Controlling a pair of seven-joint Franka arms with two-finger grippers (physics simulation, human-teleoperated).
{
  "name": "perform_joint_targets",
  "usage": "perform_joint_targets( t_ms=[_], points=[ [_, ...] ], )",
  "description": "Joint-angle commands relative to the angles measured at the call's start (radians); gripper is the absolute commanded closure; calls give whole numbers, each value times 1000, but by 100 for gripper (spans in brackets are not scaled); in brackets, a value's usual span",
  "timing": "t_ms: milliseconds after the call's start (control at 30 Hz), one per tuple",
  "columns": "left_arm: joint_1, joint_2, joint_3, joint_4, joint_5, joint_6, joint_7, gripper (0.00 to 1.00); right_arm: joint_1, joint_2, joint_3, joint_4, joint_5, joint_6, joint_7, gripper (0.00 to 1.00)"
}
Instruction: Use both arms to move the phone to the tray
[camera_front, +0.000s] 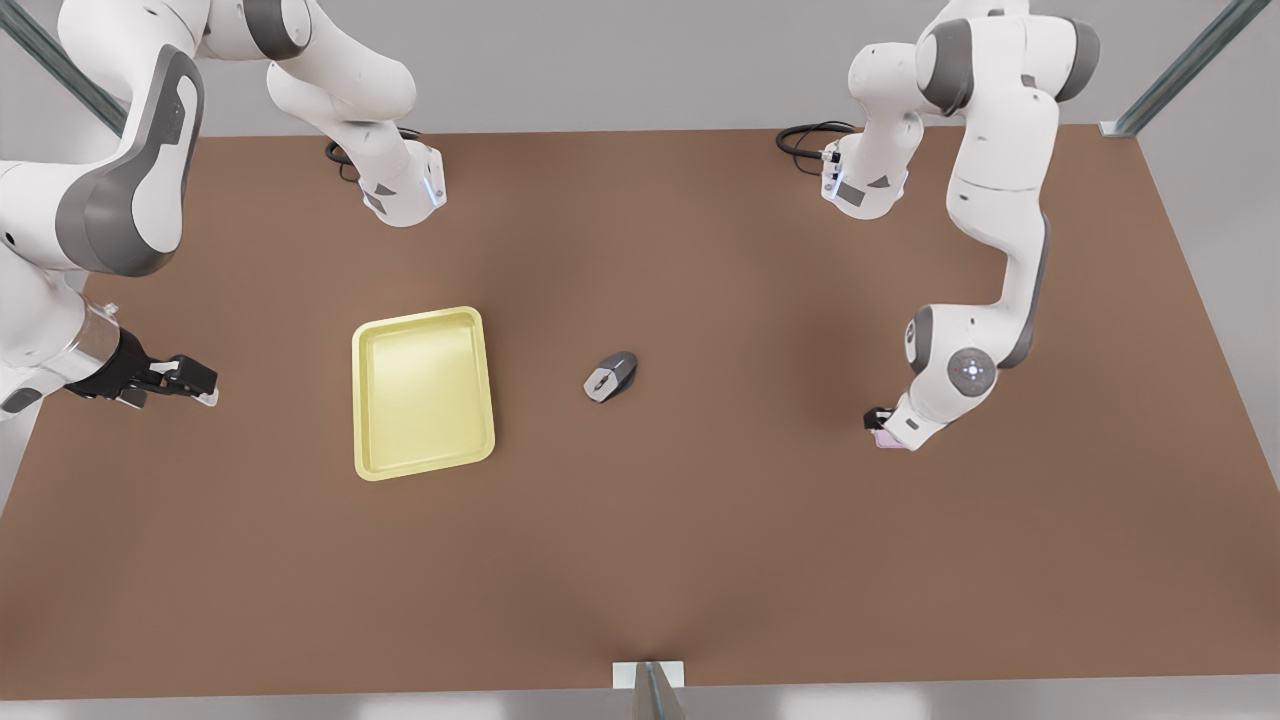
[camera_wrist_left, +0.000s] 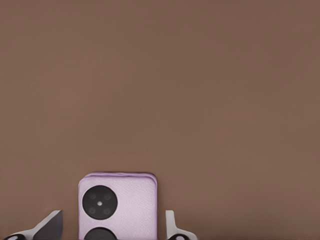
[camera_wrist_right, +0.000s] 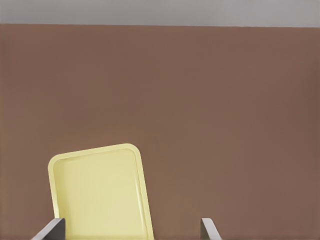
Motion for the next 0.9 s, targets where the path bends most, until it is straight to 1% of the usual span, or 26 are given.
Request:
perform_joint_targets(
  t_ms=[0,133,200,433,700,800,867],
  points=[
    [0,10,0,1,2,10,56,0,0,-1,0,2,2,0,-3,0],
    [0,21,0,2,2,13,54,0,0,-1,0,0,2,0,-3,0],
    [0,21,0,2,2,13,54,12,0,-1,0,0,2,0,-3,0],
    [1,22,0,2,2,13,54,20,0,-1,0,0,2,2,-3,0],
    [0,16,0,13,2,-2,51,20,0,-1,0,0,0,0,-3,0],
    [-3,5,-1,50,3,-59,47,21,6,-6,0,-1,-29,0,-4,0],
    [-32,1,-17,129,3,-166,11,21,-3,-4,0,-1,-12,-1,-7,0]
  ],
)
